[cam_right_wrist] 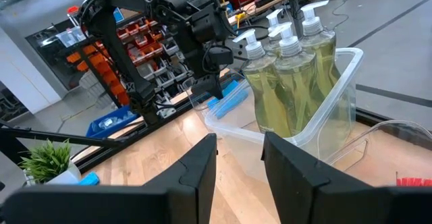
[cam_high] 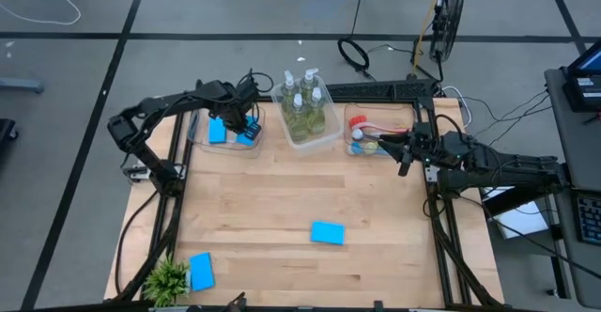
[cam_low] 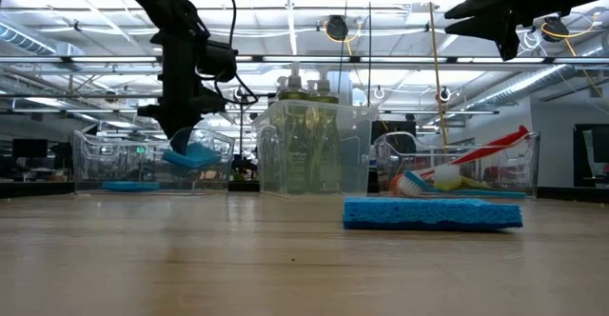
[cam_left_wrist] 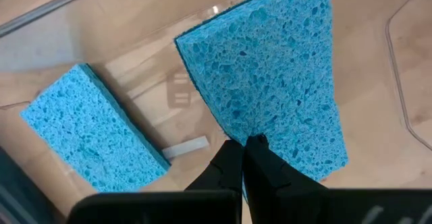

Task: Pick & Place Kitchen Sink Supplies
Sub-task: Put the blue sponge into the left transparent bin

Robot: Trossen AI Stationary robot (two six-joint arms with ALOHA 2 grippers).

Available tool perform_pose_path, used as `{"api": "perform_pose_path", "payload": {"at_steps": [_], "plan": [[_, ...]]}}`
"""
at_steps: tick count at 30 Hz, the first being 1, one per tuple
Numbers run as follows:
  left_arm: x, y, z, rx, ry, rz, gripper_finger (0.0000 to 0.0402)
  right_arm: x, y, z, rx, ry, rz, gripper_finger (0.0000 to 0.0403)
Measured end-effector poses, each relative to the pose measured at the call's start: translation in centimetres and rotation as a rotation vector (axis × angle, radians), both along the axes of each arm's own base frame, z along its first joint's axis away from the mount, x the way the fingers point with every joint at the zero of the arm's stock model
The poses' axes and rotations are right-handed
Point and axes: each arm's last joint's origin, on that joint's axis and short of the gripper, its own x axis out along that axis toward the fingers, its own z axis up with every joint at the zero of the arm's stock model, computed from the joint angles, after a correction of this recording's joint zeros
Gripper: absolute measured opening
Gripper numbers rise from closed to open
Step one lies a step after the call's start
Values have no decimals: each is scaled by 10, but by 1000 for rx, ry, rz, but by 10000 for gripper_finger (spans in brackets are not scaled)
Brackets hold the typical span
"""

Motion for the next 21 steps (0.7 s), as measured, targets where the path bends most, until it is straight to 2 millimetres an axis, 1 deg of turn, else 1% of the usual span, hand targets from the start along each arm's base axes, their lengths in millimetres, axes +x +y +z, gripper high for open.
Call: {"api": "perform_pose_path", "payload": {"at_steps": [5,11,16,21], "plan": [[0,0,0,5,5,1,6,0,0,0,0,0,0,110],[0,0,0,5,3,17,32,0,0,0,1,0,0,110],[0,0,0,4,3,19,65,0,0,0,7,-3,-1,110],[-2,-2,3,-6,4,11,114,0,0,0,7,-3,0,110]]}}
